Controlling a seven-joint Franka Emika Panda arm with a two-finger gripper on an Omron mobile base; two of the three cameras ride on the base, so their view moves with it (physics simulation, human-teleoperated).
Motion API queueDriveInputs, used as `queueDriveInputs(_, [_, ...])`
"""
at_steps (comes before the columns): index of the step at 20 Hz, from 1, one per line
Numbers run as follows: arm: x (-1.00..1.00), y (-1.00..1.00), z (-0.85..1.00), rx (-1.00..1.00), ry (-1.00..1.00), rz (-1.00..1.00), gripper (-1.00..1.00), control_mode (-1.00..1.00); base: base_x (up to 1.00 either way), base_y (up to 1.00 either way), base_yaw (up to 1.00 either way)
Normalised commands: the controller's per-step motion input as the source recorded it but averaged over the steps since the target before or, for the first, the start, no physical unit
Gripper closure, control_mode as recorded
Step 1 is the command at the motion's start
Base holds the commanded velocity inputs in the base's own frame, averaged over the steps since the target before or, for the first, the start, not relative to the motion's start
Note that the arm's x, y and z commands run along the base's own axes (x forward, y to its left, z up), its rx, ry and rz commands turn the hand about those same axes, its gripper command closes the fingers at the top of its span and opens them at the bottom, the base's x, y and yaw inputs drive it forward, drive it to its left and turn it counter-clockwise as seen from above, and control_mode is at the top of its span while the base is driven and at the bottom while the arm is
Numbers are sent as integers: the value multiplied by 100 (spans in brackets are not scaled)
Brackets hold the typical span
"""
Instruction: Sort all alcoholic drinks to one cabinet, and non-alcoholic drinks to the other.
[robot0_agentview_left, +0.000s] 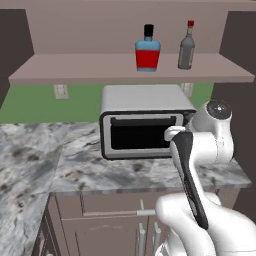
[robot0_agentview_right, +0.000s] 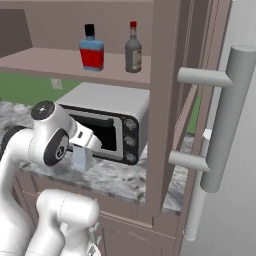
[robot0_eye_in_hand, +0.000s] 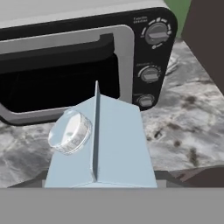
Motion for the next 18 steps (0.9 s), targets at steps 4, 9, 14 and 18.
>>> queueDriveInputs(4, [-50,2,62,0,5,0,100,-100,0,0,0])
queueDriveInputs(9, [-52,0,7,-4,0,0,100,-100,0,0,0])
queueDriveInputs(14, [-36,0,0,-4,0,0,100,-100,0,0,0])
queueDriveInputs(18, [-17,0,0,0,0,1,100,100,-8,0,0])
